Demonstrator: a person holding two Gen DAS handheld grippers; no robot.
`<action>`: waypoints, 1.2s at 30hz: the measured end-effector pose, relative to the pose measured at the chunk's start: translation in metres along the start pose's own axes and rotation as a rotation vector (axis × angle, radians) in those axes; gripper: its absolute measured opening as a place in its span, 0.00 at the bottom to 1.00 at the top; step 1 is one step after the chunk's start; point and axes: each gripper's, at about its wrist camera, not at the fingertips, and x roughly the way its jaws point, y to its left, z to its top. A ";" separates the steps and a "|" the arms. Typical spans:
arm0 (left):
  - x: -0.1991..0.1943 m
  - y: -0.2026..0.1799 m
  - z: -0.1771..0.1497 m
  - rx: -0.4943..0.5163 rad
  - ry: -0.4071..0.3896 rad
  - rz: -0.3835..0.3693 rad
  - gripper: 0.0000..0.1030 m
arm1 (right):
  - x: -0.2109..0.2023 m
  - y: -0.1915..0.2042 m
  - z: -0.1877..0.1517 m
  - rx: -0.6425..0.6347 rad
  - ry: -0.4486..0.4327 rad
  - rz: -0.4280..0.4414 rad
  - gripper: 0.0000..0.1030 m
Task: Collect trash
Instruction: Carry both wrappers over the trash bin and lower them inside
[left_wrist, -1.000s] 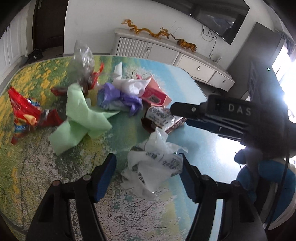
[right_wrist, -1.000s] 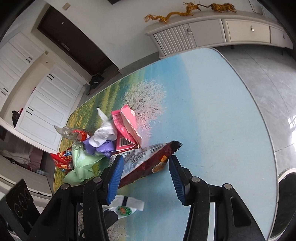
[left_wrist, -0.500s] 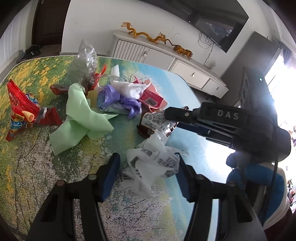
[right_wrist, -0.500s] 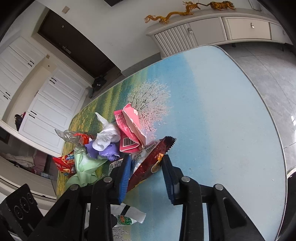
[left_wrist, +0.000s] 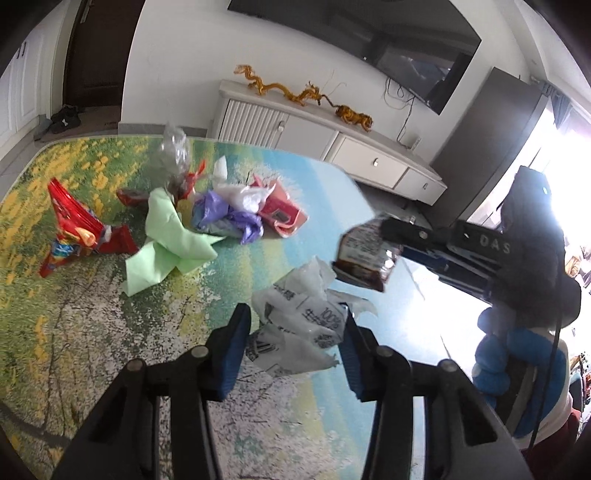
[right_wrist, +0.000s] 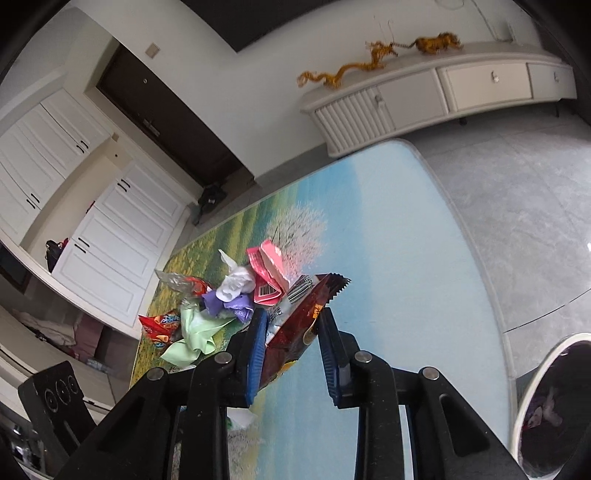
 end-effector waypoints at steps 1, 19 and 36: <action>-0.005 -0.003 0.001 0.002 -0.010 0.001 0.43 | -0.009 0.001 -0.001 -0.003 -0.016 -0.006 0.25; -0.059 -0.082 0.018 0.110 -0.108 -0.096 0.42 | -0.155 -0.035 -0.031 -0.016 -0.260 -0.187 0.25; 0.010 -0.227 0.018 0.351 0.057 -0.234 0.42 | -0.217 -0.142 -0.072 0.138 -0.348 -0.459 0.26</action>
